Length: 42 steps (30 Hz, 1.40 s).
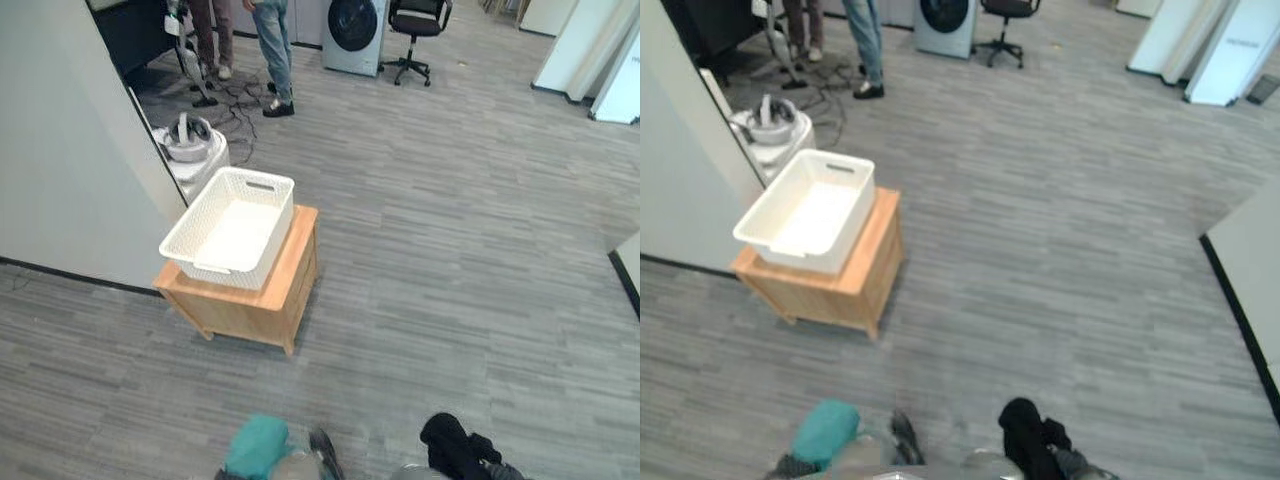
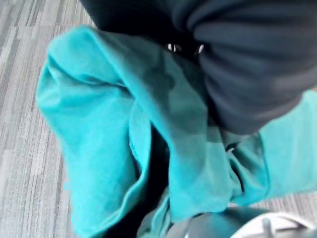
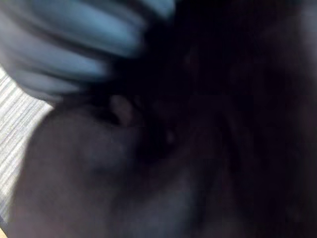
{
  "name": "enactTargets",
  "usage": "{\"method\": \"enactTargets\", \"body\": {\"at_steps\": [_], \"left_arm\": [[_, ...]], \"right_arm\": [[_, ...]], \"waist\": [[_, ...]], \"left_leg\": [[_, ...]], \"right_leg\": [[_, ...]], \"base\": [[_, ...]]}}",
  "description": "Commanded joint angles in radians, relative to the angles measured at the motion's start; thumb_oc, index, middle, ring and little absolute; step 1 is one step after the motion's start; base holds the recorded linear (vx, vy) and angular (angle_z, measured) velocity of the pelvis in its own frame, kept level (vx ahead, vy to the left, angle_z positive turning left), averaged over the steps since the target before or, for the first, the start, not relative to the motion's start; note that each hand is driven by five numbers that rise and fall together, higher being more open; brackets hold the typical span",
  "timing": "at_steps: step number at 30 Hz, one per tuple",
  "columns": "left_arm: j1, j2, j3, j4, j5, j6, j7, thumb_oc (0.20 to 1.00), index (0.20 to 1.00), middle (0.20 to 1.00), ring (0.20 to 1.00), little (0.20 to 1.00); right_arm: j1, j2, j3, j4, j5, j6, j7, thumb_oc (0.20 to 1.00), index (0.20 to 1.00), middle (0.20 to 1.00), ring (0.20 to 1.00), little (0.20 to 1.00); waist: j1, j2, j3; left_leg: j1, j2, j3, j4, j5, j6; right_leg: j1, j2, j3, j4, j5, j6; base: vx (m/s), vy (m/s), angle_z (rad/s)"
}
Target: Tidy up the quilt and then pick up the clothes from the bed and put them into the laundry hamper.
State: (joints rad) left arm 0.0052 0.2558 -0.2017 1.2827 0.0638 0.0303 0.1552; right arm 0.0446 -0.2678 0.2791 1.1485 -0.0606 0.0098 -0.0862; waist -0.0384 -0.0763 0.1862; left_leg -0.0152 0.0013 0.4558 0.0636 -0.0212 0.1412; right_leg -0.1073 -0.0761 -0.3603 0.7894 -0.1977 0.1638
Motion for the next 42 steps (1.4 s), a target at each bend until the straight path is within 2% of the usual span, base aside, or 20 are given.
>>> {"method": "enactTargets", "body": {"at_steps": [1,4,6,7,8,11,12,14,15,17,19,21,25,26,27,28,30,33,37,42], "left_arm": [[-0.083,0.033,-0.017,-0.035,0.048,-0.010,0.020,0.200,0.200,0.200,0.200,0.200],[-0.092,0.043,-0.029,-0.044,0.048,-0.015,0.023,0.200,0.200,0.200,0.200,0.200],[-0.111,0.050,-0.047,-0.052,0.055,-0.022,0.029,0.200,0.200,0.200,0.200,0.200],[-0.111,0.050,-0.047,-0.051,0.055,-0.022,0.029,0.200,0.200,0.200,0.200,0.200],[-0.125,0.052,-0.047,-0.044,0.062,-0.024,0.030,0.200,0.200,0.200,0.200,0.200],[-0.127,0.063,-0.051,-0.023,0.080,-0.029,0.030,0.200,0.200,0.200,0.200,0.200],[-0.104,0.055,-0.038,-0.025,0.071,-0.030,0.031,0.200,0.200,0.200,0.200,0.200],[-0.098,0.050,-0.032,-0.029,0.053,-0.030,0.035,0.200,0.200,0.200,0.200,0.200],[-0.107,0.042,-0.036,-0.049,0.026,-0.032,0.045,0.200,0.200,0.200,0.200,0.200],[-0.116,0.038,-0.047,-0.062,0.021,-0.030,0.049,0.200,0.200,0.200,0.200,0.200],[-0.121,0.021,-0.067,-0.084,0.027,-0.038,0.040,0.200,0.200,0.200,0.200,0.200],[-0.104,0.015,-0.067,-0.099,0.028,-0.041,0.030,0.200,0.200,0.200,0.200,0.200],[-0.078,0.022,-0.052,-0.085,0.037,-0.032,0.010,0.200,0.200,0.200,0.200,0.200],[-0.078,0.030,-0.044,-0.061,0.059,-0.021,0.005,0.200,0.200,0.200,0.200,0.200],[-0.078,0.030,-0.044,-0.060,0.059,-0.021,0.005,0.200,0.200,0.200,0.200,0.200],[-0.078,0.041,-0.043,-0.046,0.077,-0.013,0.011,0.200,0.200,0.200,0.200,0.200],[-0.079,0.046,-0.044,-0.044,0.081,-0.011,0.013,0.200,0.200,0.200,0.200,0.200],[-0.087,0.057,-0.061,-0.053,0.091,-0.023,0.010,0.200,0.200,0.200,0.200,0.200],[-0.110,0.071,-0.071,-0.043,0.124,-0.025,0.004,0.200,0.200,0.200,0.200,0.200],[-0.081,0.075,-0.045,-0.016,0.152,-0.018,0.003,0.200,0.200,0.200,0.200,0.200]], "right_arm": [[-0.094,-0.025,-0.025,-0.059,0.017,-0.019,-0.016,0.200,0.200,0.200,0.200,0.200],[-0.086,-0.025,-0.026,-0.062,0.025,-0.019,-0.015,0.200,0.200,0.200,0.200,0.200],[-0.090,-0.032,-0.028,-0.053,0.038,-0.016,-0.024,0.200,0.200,0.200,0.200,0.200],[-0.091,-0.032,-0.028,-0.053,0.038,-0.016,-0.024,0.200,0.200,0.200,0.200,0.200],[-0.092,-0.036,-0.036,-0.037,0.047,-0.011,-0.022,0.200,0.200,0.200,0.200,0.200],[-0.078,-0.038,-0.040,-0.010,0.042,-0.004,-0.016,0.200,0.200,0.200,0.200,0.200],[-0.083,-0.034,-0.030,-0.020,0.044,-0.006,-0.006,0.200,0.200,0.200,0.200,0.200],[-0.090,-0.042,-0.025,-0.032,0.047,-0.010,-0.006,0.200,0.200,0.200,0.200,0.200],[-0.095,-0.052,-0.025,-0.061,0.063,-0.020,-0.025,0.200,0.200,0.200,0.200,0.200],[-0.101,-0.060,-0.027,-0.066,0.070,-0.021,-0.032,0.200,0.200,0.200,0.200,0.200],[-0.127,-0.074,-0.011,-0.042,0.058,-0.011,-0.034,0.200,0.200,0.200,0.200,0.200],[-0.137,-0.081,-0.015,-0.042,0.048,-0.014,-0.033,0.200,0.200,0.200,0.200,0.200],[-0.137,-0.077,-0.001,-0.061,0.017,-0.021,-0.027,0.200,0.200,0.200,0.200,0.200],[-0.142,-0.064,-0.001,-0.086,0.006,-0.024,-0.022,0.200,0.200,0.200,0.200,0.200],[-0.142,-0.064,-0.001,-0.087,0.006,-0.024,-0.022,0.200,0.200,0.200,0.200,0.200],[-0.147,-0.056,0.000,-0.135,0.010,-0.029,-0.029,0.200,0.200,0.200,0.200,0.200],[-0.148,-0.057,0.003,-0.174,0.014,-0.033,-0.033,0.200,0.200,0.200,0.200,0.200],[-0.147,-0.088,0.008,-0.270,0.013,-0.046,-0.046,0.200,0.200,0.200,0.200,0.200],[-0.127,-0.191,-0.054,-0.477,0.005,-0.059,-0.073,0.200,0.200,0.200,0.200,0.200],[-0.125,-0.295,-0.102,-0.703,-0.079,-0.072,-0.087,0.200,0.200,0.200,0.200,0.200]], "waist": [[0.019,0.028,0.088],[0.000,0.028,0.097],[-0.026,0.010,0.093],[-0.027,0.010,0.092],[-0.044,0.004,0.084],[-0.043,-0.008,0.063],[-0.046,-0.001,0.053],[-0.044,0.005,0.061],[-0.018,-0.017,0.107],[-0.018,-0.024,0.128],[0.004,-0.008,0.131],[0.003,0.030,0.104],[0.020,0.056,0.084],[-0.001,0.063,0.096],[-0.001,0.062,0.096],[-0.025,0.058,0.110],[-0.030,0.056,0.116],[-0.045,0.039,0.110],[-0.094,0.004,0.095],[-0.090,-0.011,0.073]], "left_leg": [[0.098,0.063,-0.064,-0.128,-0.013,-0.108],[0.132,0.067,-0.102,-0.135,-0.021,-0.131],[0.162,0.069,-0.169,-0.135,-0.048,-0.179],[0.161,0.070,-0.170,-0.134,-0.047,-0.179],[0.191,0.094,-0.211,-0.143,-0.069,-0.210],[0.215,0.116,-0.230,-0.125,-0.099,-0.226],[0.221,0.141,-0.242,-0.060,-0.099,-0.239],[0.171,0.168,-0.261,0.067,-0.061,-0.250],[0.008,0.202,-0.278,0.340,0.023,-0.244],[-0.054,0.214,-0.260,0.399,0.031,-0.232],[-0.154,0.124,-0.186,0.288,-0.017,-0.207],[-0.165,0.121,-0.008,0.114,0.032,-0.242],[-0.042,0.073,-0.025,-0.084,0.060,-0.183],[0.040,0.071,-0.011,-0.145,0.044,-0.163],[0.040,0.070,-0.011,-0.145,0.044,-0.162],[0.061,0.083,-0.033,-0.151,0.037,-0.161],[0.062,0.091,-0.052,-0.151,0.040,-0.169],[0.045,0.093,-0.115,-0.151,0.034,-0.187],[0.038,0.061,-0.209,-0.151,0.002,-0.189],[0.050,0.039,-0.248,-0.151,-0.009,-0.187]], "right_leg": [[-0.030,-0.087,0.152,-0.052,0.246,0.052],[-0.058,-0.098,0.140,-0.198,0.199,0.023],[-0.049,-0.081,0.216,-0.606,0.193,0.025],[-0.047,-0.080,0.215,-0.612,0.197,0.025],[-0.055,-0.091,0.314,-0.751,0.238,0.049],[-0.066,-0.104,0.356,-0.760,0.235,0.054],[-0.060,-0.066,0.360,-0.708,0.218,0.038],[-0.046,-0.047,0.356,-0.695,0.209,0.014],[-0.001,-0.055,0.305,-0.690,0.179,-0.035],[0.034,-0.059,0.263,-0.700,0.163,-0.054],[0.101,-0.057,0.217,-0.746,0.141,-0.059],[0.161,-0.032,0.169,-0.776,0.098,-0.043],[0.143,0.002,0.122,-0.599,0.070,-0.028],[0.053,-0.031,0.086,-0.360,0.125,0.044],[0.051,-0.034,0.086,-0.355,0.122,0.045],[-0.065,-0.057,0.134,-0.184,0.188,0.064],[-0.088,-0.053,0.158,-0.191,0.184,0.056],[-0.081,-0.019,0.249,-0.409,0.133,0.011],[-0.067,0.043,0.537,-0.700,0.198,0.024],[-0.011,0.004,0.528,-0.790,0.223,0.028]], "base": [[0.37,-0.043,0.90],[0.39,-0.155,0.89],[0.57,-0.349,1.10],[0.49,-0.404,0.80],[0.31,-0.280,0.56],[0.44,-0.352,1.07],[0.53,-0.502,0.92],[0.30,-0.451,0.28],[0.09,-0.335,0.63],[0.17,-0.354,0.68],[0.30,-0.191,0.56],[0.36,0.028,1.00],[0.28,0.085,0.19],[0.03,0.039,0.26],[0.14,0.055,0.25],[0.08,-0.031,0.08],[0.09,-0.080,0.44],[0.09,-0.141,0.58],[0.16,-0.204,1.26],[0.14,-0.130,0.73]]}}
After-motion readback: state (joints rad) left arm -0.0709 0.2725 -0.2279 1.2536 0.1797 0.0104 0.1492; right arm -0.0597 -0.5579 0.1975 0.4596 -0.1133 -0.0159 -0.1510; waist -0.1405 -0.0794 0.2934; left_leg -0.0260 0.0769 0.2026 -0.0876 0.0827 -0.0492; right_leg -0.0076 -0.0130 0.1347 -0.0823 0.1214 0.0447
